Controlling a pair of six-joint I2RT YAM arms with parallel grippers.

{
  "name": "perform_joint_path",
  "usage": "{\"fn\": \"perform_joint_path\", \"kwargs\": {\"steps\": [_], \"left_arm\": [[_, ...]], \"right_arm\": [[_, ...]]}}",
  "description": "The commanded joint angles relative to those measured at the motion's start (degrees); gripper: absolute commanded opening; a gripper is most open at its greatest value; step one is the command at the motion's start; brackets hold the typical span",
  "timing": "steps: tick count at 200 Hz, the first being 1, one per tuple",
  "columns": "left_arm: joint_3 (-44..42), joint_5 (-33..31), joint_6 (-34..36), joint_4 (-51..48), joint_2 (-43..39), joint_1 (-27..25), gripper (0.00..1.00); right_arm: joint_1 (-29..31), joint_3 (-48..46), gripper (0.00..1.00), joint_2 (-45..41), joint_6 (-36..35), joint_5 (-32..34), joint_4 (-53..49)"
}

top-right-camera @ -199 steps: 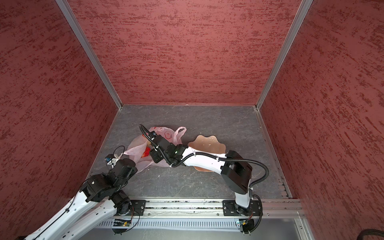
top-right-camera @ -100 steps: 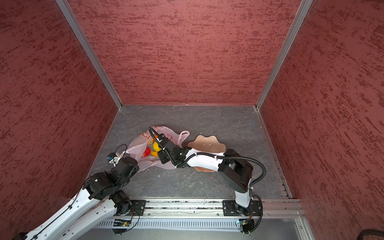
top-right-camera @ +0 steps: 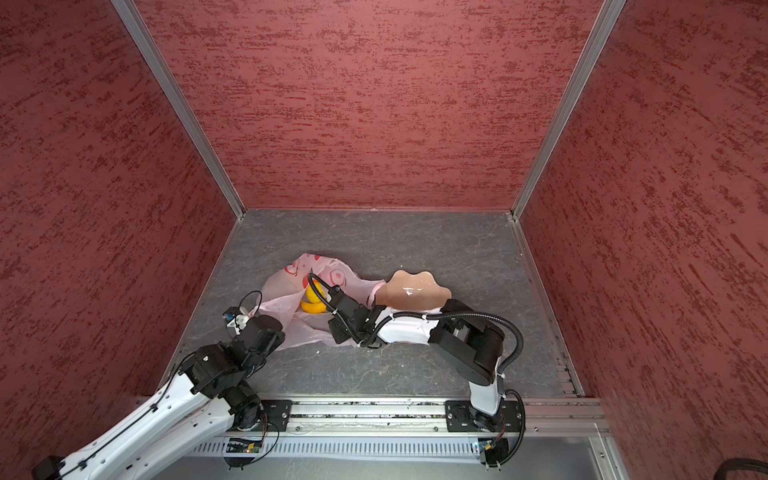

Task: Take the fake fruits out of the plastic bag
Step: 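Reach the right gripper into the bag toward the yellow lemon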

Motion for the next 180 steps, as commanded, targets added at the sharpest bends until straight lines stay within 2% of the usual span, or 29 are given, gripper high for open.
{"fn": "perform_joint_path", "kwargs": {"steps": [1,33,62,83,127,180], "left_arm": [[-1.3,0.7,-1.3,-1.0,-1.4,-0.3,0.12],[-1.8,0.3,-2.6,-3.3,-2.6,-0.3,0.12],[-1.7,-0.1,-2.8,-3.6,-3.9,-0.3,0.12],[-1.5,-0.5,-3.2,-4.2,-5.3,-0.3,0.12],[-0.6,-1.4,-4.6,-6.0,-9.1,-0.9,0.12],[2.1,-4.8,-5.8,-8.7,-11.3,-1.3,0.12]], "right_arm": [[0.7,0.6,0.48,1.2,0.7,-0.6,-2.6],[0.8,2.9,0.48,-2.2,0.2,3.4,-3.9],[0.9,9.6,0.52,-2.8,-2.0,5.0,-5.6],[0.9,15.8,0.55,0.0,-4.1,5.7,-7.2],[0.6,26.9,0.55,9.8,-8.5,7.1,-10.3],[-0.2,31.9,0.55,13.6,-10.0,6.8,-11.9]]}}
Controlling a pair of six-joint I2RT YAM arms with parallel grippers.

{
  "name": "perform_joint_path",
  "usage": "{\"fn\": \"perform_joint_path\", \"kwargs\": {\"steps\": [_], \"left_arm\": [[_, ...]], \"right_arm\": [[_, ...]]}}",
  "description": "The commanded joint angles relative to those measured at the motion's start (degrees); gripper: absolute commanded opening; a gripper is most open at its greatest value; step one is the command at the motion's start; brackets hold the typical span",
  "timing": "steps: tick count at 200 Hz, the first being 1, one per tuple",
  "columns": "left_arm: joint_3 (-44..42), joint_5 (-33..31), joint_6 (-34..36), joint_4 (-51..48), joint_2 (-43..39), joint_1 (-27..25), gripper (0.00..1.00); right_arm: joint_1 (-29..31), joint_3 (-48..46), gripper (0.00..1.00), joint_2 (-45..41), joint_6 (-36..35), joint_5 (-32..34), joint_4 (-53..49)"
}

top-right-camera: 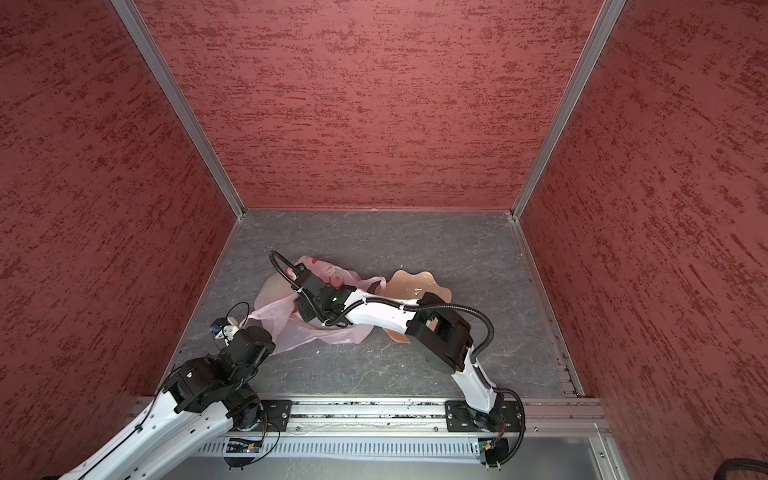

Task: Take the fake fruits out of the plastic bag
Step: 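Reach the right gripper into the bag toward the yellow lemon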

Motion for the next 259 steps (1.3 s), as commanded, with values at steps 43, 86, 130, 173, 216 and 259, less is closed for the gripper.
{"fn": "perform_joint_path", "kwargs": {"steps": [43,86,130,173,216,259], "left_arm": [[3.0,-3.6,0.2,-0.4,-0.3,-0.3,0.12],[2.8,-3.6,1.1,0.3,-1.6,-0.3,0.12],[1.8,-3.0,2.7,3.0,-2.5,-0.4,0.12],[1.0,-2.6,2.9,3.7,-2.2,-0.4,0.12],[0.6,-2.3,3.1,5.0,-2.0,-0.4,0.13],[0.7,-1.9,3.6,5.8,-1.5,-0.4,0.13]], "right_arm": [[-1.6,4.7,0.57,1.3,-2.2,1.0,-2.7],[-3.7,9.1,0.67,4.8,0.0,1.0,-4.8],[-4.9,12.0,0.75,7.3,0.4,0.8,-4.7],[-5.3,12.7,0.75,7.0,-0.2,-1.9,-3.3],[-5.2,12.7,0.74,5.7,0.0,-4.2,-3.2],[-5.1,13.9,0.73,7.0,0.1,-4.5,-3.7]]}}
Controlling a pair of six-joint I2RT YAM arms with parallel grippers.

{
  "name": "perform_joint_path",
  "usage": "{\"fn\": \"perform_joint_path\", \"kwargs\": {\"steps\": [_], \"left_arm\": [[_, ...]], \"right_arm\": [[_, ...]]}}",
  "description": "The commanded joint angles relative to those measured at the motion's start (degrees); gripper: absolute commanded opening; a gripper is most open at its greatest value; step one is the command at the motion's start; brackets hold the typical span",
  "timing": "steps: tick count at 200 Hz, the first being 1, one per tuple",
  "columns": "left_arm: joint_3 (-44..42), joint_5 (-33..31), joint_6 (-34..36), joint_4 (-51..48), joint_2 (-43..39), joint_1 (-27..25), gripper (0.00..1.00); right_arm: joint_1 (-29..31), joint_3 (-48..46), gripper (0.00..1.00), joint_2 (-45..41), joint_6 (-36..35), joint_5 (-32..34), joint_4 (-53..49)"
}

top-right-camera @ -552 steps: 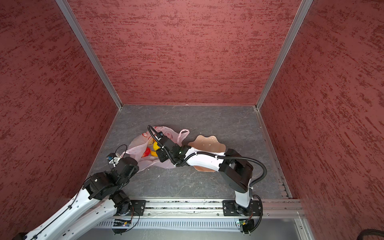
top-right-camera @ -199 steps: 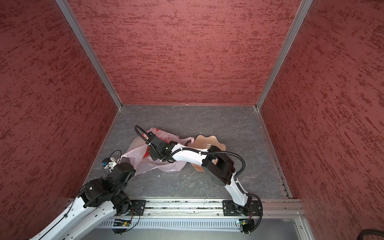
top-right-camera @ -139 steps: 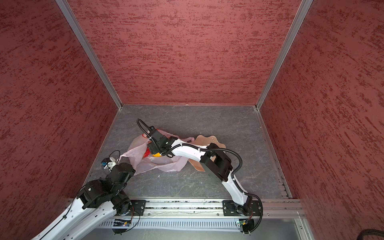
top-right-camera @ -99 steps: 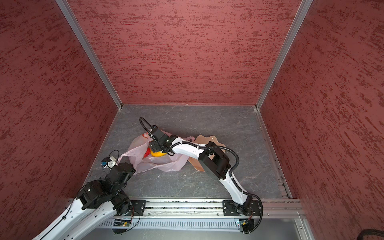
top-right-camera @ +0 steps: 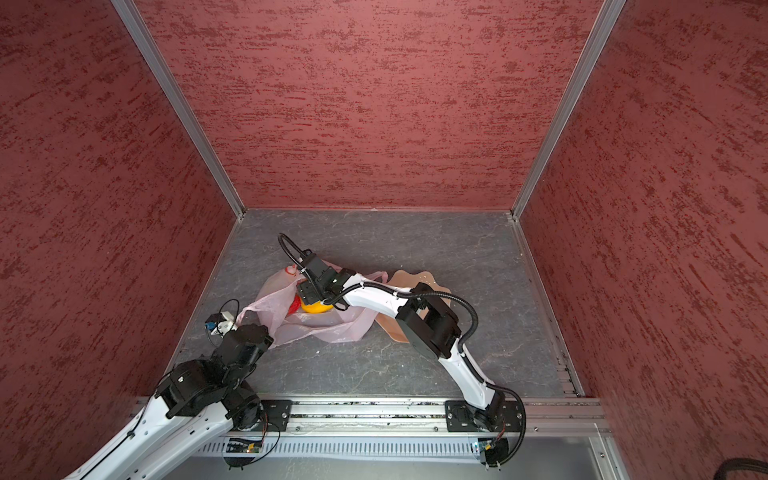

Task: Take the fake fruits out of the plastic bag
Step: 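Reach the right gripper into the bag toward the yellow lemon, then close the right gripper on the yellow lemon inside the bag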

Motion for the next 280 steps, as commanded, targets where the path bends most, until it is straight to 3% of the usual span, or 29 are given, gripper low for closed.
{"fn": "perform_joint_path", "kwargs": {"steps": [1,280], "left_arm": [[-0.4,0.0,1.2,1.2,0.4,-0.2,0.13],[-1.5,0.4,1.3,2.2,0.4,-0.2,0.14]], "right_arm": [[0.2,2.9,0.73,-0.2,0.0,-1.8,0.0],[-1.0,7.0,0.76,5.1,-0.6,-1.8,-2.5]]}}
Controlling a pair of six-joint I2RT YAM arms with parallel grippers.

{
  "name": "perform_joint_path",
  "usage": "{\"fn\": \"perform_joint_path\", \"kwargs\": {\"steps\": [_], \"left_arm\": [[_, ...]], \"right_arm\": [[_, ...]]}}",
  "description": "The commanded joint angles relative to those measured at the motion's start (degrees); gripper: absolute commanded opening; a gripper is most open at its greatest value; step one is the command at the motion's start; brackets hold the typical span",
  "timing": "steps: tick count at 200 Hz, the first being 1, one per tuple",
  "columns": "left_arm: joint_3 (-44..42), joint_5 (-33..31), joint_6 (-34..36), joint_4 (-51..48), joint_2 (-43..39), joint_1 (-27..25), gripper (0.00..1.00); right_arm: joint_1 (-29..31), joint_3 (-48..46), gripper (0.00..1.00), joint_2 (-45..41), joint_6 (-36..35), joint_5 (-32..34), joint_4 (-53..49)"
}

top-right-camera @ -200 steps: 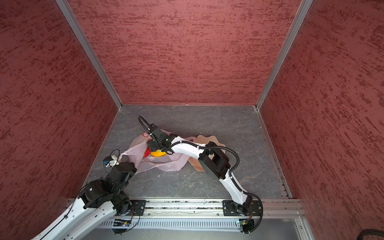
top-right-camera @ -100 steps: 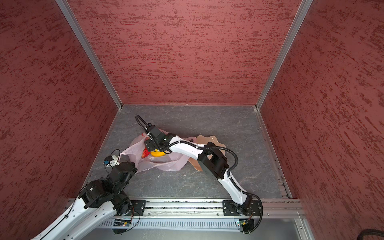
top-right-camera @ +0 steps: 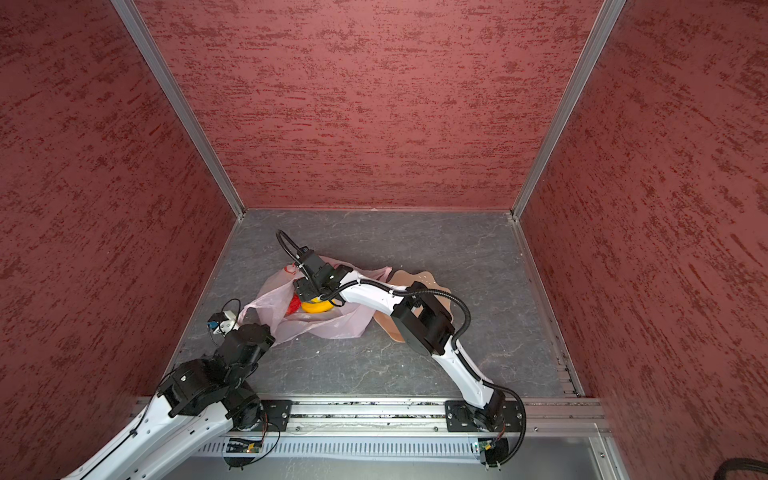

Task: Take the fake fruits out of the plastic bag
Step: 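Close the right gripper on the yellow lemon inside the bag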

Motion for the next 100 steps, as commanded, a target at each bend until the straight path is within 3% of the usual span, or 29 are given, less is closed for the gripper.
{"fn": "perform_joint_path", "kwargs": {"steps": [1,100], "left_arm": [[-0.6,0.2,0.8,0.5,0.1,-0.2,0.14],[-0.8,0.4,0.9,1.2,0.3,-0.2,0.14]], "right_arm": [[-0.2,1.0,0.76,1.0,-0.6,0.2,-1.0],[-0.2,-0.7,0.78,-0.5,-2.5,2.9,-0.9]]}}
